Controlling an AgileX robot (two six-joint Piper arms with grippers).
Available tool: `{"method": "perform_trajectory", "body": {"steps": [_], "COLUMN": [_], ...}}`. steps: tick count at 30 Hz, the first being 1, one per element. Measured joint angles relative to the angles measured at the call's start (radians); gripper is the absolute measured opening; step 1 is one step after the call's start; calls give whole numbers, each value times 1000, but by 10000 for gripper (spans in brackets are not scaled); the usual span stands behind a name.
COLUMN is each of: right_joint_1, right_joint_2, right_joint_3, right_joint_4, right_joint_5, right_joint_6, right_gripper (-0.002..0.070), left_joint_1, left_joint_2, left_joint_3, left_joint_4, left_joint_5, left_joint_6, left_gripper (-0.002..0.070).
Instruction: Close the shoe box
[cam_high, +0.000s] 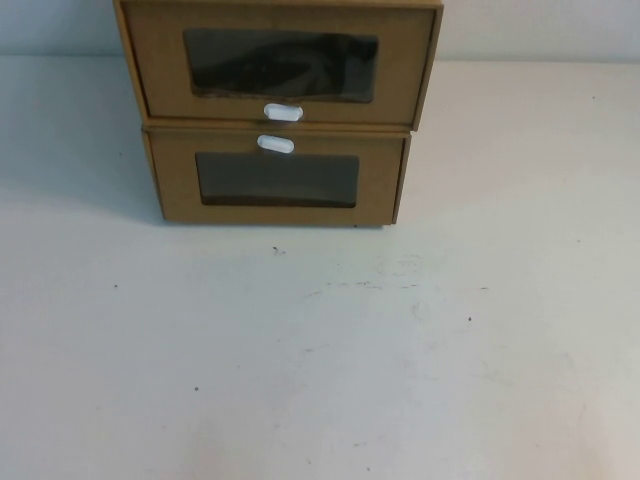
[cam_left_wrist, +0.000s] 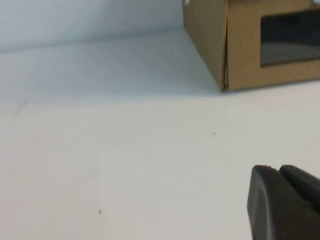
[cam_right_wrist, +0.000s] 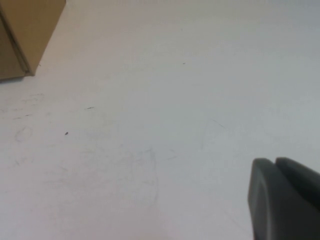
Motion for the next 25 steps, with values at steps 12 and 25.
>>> {"method": "perform_trajectory", "body": {"steps": [12,25], "right_joint_1": [0,0], "right_joint_2": [-2,-2], "right_joint_3": [0,0], "right_joint_4": [0,0], "right_joint_5": [0,0], "right_joint_6": [0,0], "right_gripper": [-13,-13], "left_joint_1": [9,9], "left_joint_2": [-2,-4], "left_joint_3": [0,0], "left_joint_4": [41,41], "left_joint_5": [136,136], "left_joint_6": [-47,-51], "left_gripper": [-5,-5]}}
